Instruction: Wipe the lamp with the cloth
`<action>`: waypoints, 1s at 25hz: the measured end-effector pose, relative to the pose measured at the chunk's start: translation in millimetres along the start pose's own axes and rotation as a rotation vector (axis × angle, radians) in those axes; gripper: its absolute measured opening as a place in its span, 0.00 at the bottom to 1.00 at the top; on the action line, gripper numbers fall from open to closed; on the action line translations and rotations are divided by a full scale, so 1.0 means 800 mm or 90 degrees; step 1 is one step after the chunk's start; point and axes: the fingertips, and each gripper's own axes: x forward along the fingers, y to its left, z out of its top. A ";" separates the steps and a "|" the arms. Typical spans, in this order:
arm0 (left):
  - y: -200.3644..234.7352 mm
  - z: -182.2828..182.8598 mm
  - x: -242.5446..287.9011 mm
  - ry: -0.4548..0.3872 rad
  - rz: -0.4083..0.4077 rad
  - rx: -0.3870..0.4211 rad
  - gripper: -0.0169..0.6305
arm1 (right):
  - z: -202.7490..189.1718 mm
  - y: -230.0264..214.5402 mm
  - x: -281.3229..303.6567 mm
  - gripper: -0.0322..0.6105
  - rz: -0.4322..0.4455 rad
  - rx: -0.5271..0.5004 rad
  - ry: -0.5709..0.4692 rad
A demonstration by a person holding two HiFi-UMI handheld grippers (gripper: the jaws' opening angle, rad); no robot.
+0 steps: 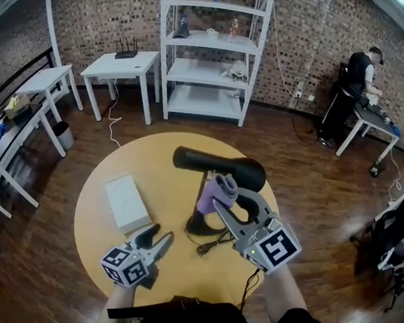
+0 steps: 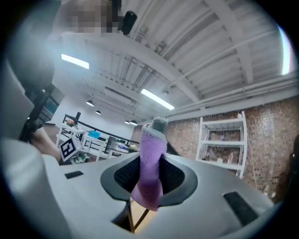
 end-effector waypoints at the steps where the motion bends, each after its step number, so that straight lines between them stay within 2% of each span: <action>1: 0.000 0.002 0.000 -0.004 0.001 0.002 0.36 | 0.021 -0.008 0.004 0.20 -0.017 -0.021 -0.021; 4: 0.003 0.014 -0.002 -0.015 0.004 0.013 0.36 | 0.062 -0.014 0.033 0.20 -0.056 -0.087 -0.057; 6: 0.003 0.021 -0.005 -0.026 0.004 0.017 0.36 | 0.065 -0.005 0.060 0.20 -0.078 -0.113 -0.047; 8: 0.000 0.023 -0.009 -0.031 0.004 0.021 0.36 | 0.057 0.002 0.079 0.20 -0.098 -0.100 -0.041; 11: -0.005 0.023 -0.015 -0.030 0.010 0.028 0.36 | 0.050 -0.003 0.081 0.20 -0.130 -0.068 -0.068; 14: -0.001 0.023 -0.020 -0.032 0.017 0.025 0.36 | 0.026 -0.018 0.067 0.20 -0.165 -0.058 -0.065; 20: -0.002 0.013 -0.015 -0.016 0.018 0.020 0.36 | -0.049 -0.058 0.041 0.20 -0.235 -0.060 0.007; 22: -0.006 0.010 -0.011 -0.013 0.015 0.020 0.36 | -0.065 -0.064 0.034 0.20 -0.245 -0.097 0.032; 25: -0.010 0.008 -0.006 -0.006 0.010 0.021 0.36 | -0.086 -0.061 0.032 0.20 -0.256 -0.197 0.079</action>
